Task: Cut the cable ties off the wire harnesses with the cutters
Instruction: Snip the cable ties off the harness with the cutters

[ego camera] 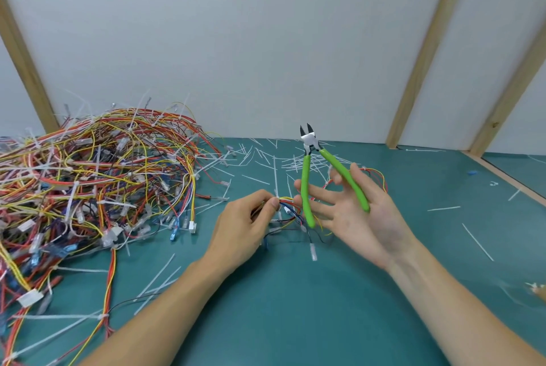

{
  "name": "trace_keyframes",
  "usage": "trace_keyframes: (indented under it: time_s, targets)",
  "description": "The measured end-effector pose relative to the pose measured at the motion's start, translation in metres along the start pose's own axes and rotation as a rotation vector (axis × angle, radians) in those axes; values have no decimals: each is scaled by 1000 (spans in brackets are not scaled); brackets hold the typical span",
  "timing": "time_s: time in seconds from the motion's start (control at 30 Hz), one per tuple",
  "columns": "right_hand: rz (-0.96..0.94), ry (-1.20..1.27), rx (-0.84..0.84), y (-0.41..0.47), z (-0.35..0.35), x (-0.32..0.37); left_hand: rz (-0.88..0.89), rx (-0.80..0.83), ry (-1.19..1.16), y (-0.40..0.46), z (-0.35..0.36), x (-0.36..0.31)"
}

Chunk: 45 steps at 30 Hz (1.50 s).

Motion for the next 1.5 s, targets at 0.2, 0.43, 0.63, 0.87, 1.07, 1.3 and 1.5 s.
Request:
trace_keyframes:
  time_s: [0.2,0.43,0.63,0.87,1.07,1.3,1.5]
  targets:
    - [-344,-729,-292,-11,-2,23,-65,-105,-59,1,-6,4]
    - [-577,-1458,-428,-19,4,24,5,-183,-39,4,-17,-5]
    - [-593,-1462,-485,-18,6,23,211,-180,274,4,-12,-27]
    - [-594,-1502,-448,-17,12,11,230,-158,198,2,-8,-23]
    - [-216,-555,-379,-7,4,1,66,-187,-15,1,-11,-11]
    - [-23,-519,-353,-10,-2,-8,-151,-24,-510,2,1,-21]
    - [-5,-823,-294,-6,2,-17,-200,158,-529,-1,11,-22]
Point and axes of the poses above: each hand's wrist, its own y-axis towards the middle knuckle, its own z-axis out of the palm, x = y × z, the point moved 6 cm from there along y, towards the middle knuckle, and after that the axes turned 1 degree about -z, right-handed, at the moved point
